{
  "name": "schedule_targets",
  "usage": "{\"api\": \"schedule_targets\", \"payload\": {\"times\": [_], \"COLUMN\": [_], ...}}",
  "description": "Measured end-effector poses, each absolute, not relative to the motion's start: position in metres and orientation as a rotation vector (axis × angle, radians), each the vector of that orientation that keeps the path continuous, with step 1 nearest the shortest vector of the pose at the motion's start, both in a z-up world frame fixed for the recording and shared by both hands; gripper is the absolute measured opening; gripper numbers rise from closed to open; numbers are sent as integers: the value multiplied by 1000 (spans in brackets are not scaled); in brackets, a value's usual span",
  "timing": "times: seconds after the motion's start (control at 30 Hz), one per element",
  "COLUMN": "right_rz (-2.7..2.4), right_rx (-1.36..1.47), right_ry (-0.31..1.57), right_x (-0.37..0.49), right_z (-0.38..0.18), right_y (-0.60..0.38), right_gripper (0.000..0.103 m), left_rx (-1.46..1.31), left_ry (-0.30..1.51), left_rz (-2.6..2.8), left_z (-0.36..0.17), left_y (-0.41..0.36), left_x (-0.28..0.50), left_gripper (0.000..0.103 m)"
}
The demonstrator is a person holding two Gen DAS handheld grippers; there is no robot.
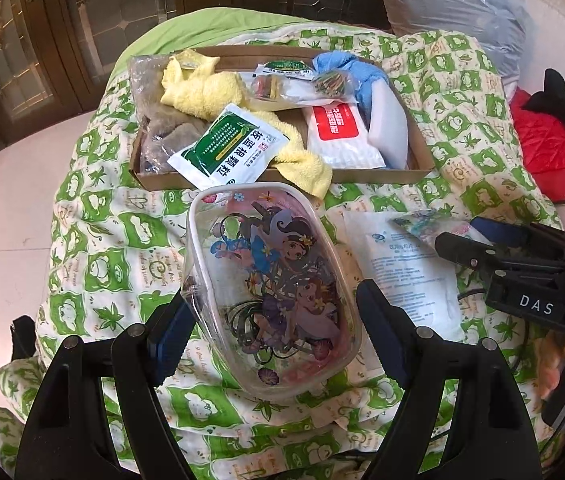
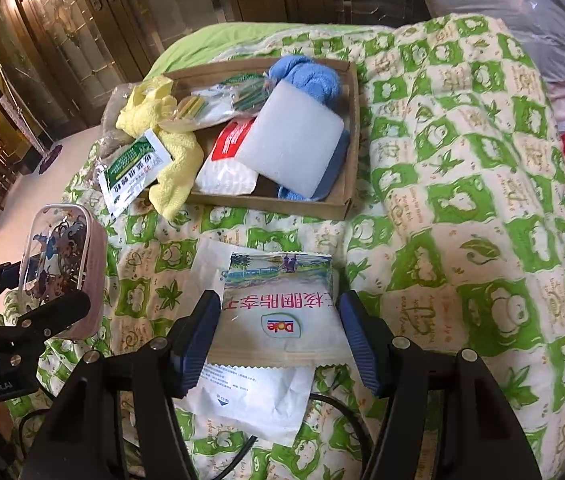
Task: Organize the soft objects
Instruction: 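Lift and carry the Dole packet and pencil case toward the tray with both tools, then lower the Dole packet and pencil case into the tray and open both tools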
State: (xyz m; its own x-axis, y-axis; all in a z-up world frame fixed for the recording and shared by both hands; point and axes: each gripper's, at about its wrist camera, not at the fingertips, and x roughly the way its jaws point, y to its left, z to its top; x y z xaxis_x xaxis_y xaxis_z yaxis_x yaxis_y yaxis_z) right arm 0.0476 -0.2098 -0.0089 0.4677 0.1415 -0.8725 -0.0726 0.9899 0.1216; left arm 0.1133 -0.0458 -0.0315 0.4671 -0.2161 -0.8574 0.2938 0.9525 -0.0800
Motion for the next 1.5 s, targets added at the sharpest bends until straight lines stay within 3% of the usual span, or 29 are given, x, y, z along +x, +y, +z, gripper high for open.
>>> {"api": "schedule_targets", "payload": {"times": [0.63, 0.97, 1.5], "right_rz": [153, 154, 124], "right_rx": [43, 63, 82], "right_ry": [1027, 979, 953], "right_x": [75, 111, 216], "right_z": [30, 53, 45], "right_y": [-205, -202, -198], "right_gripper": [62, 62, 62], "left_rx": [97, 14, 30], "left_ry": [1002, 945, 968], "left_rz": [-300, -287, -342], "left_z": [-15, 14, -11], "left_y": [-41, -45, -53], "left_x": [144, 217, 281], "left_gripper": [79, 79, 79]}}
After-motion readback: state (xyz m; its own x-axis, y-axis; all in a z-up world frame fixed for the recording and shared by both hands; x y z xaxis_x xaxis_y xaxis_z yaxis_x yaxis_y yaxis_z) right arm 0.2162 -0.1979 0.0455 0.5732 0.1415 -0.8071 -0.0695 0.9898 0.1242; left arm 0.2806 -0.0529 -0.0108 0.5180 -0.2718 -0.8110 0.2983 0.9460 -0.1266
